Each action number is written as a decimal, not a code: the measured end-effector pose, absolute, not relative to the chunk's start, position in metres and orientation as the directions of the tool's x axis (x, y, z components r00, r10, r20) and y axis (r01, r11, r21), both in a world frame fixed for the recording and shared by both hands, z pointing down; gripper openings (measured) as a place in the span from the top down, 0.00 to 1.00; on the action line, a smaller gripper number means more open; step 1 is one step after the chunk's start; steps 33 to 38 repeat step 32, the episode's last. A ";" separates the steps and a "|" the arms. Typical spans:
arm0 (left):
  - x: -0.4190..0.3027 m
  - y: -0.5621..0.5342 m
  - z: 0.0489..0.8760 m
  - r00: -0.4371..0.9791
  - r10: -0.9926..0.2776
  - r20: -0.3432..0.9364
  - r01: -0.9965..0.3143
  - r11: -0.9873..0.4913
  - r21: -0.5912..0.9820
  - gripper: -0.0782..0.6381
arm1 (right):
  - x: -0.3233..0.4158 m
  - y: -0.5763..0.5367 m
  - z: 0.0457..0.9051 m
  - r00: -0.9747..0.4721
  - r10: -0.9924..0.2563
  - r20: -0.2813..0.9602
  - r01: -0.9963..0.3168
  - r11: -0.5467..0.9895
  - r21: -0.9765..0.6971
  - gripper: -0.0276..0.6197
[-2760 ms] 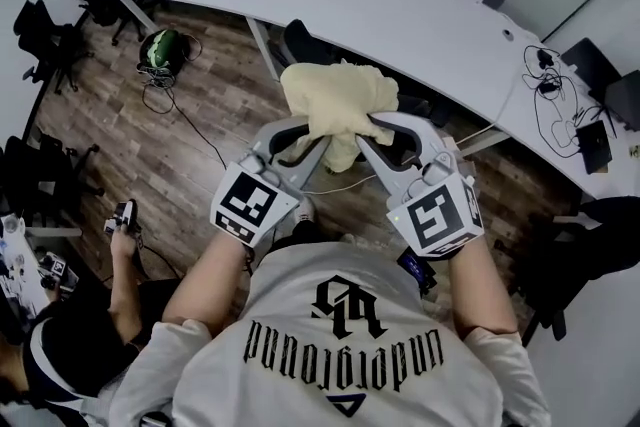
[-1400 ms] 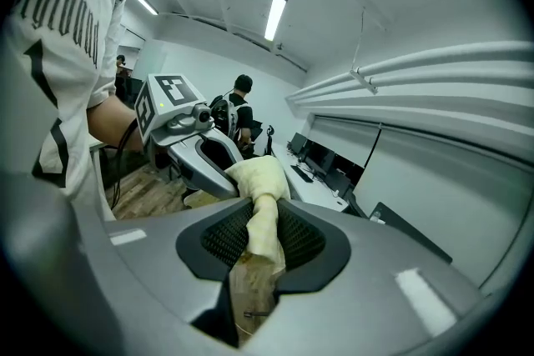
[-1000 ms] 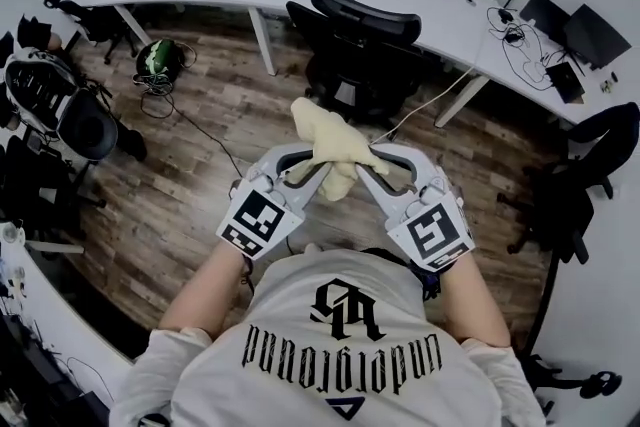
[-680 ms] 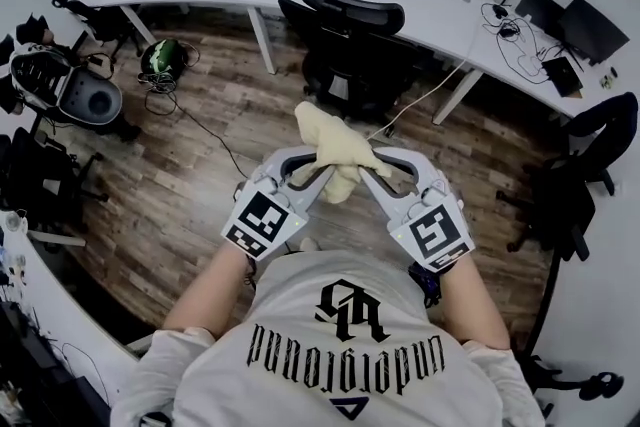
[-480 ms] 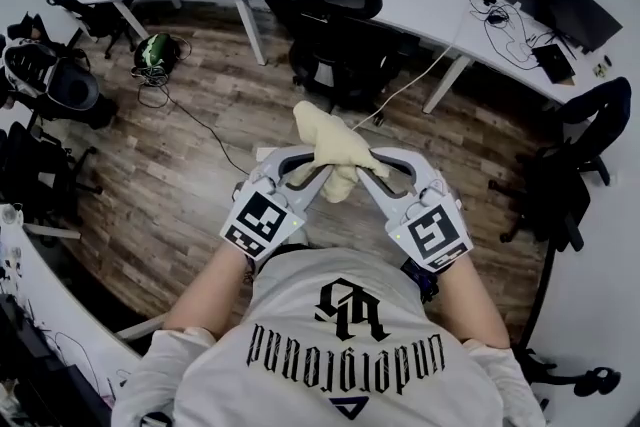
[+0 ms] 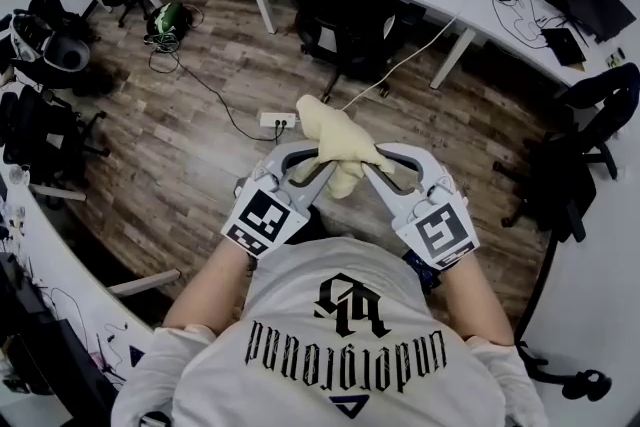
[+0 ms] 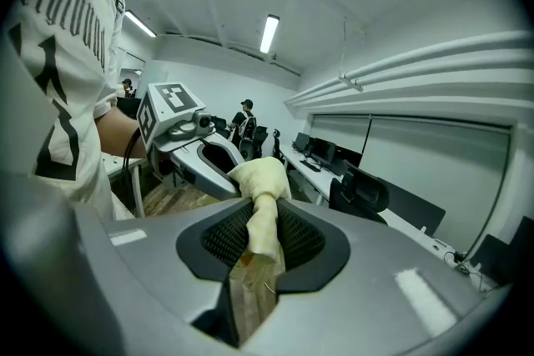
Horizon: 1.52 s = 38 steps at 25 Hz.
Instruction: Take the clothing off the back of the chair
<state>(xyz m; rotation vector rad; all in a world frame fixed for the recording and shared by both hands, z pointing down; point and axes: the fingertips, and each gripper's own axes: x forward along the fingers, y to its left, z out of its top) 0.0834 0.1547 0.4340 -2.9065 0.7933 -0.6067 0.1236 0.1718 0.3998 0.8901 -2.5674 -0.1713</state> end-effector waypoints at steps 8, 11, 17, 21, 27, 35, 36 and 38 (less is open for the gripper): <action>0.081 0.177 0.447 0.778 -0.494 0.389 -0.470 -0.868 -0.161 0.74 | 0.122 0.193 0.415 -0.729 -0.595 0.340 -0.563 0.803 0.198 0.82; 0.079 0.179 0.451 0.785 -0.482 0.389 -0.462 -0.874 -0.149 0.74 | 0.120 0.196 0.419 -0.721 -0.593 0.357 -0.562 0.803 0.199 0.83; 0.082 0.187 0.452 0.798 -0.465 0.383 -0.444 -0.884 -0.149 0.74 | 0.123 0.203 0.418 -0.713 -0.604 0.357 -0.572 0.795 0.203 0.83; 0.078 0.192 0.452 0.802 -0.460 0.381 -0.441 -0.886 -0.141 0.74 | 0.119 0.208 0.418 -0.702 -0.614 0.362 -0.582 0.786 0.206 0.83; 0.072 0.195 0.451 0.805 -0.460 0.375 -0.442 -0.886 -0.138 0.74 | 0.113 0.212 0.417 -0.696 -0.620 0.362 -0.588 0.781 0.210 0.83; 0.071 0.200 0.453 0.805 -0.459 0.375 -0.444 -0.886 -0.132 0.74 | 0.112 0.216 0.418 -0.695 -0.622 0.362 -0.590 0.780 0.209 0.83; 0.071 0.200 0.453 0.805 -0.459 0.375 -0.444 -0.886 -0.132 0.74 | 0.112 0.216 0.418 -0.695 -0.622 0.362 -0.590 0.780 0.209 0.83; 0.071 0.200 0.453 0.805 -0.459 0.375 -0.444 -0.886 -0.132 0.74 | 0.112 0.216 0.418 -0.695 -0.622 0.362 -0.590 0.780 0.209 0.83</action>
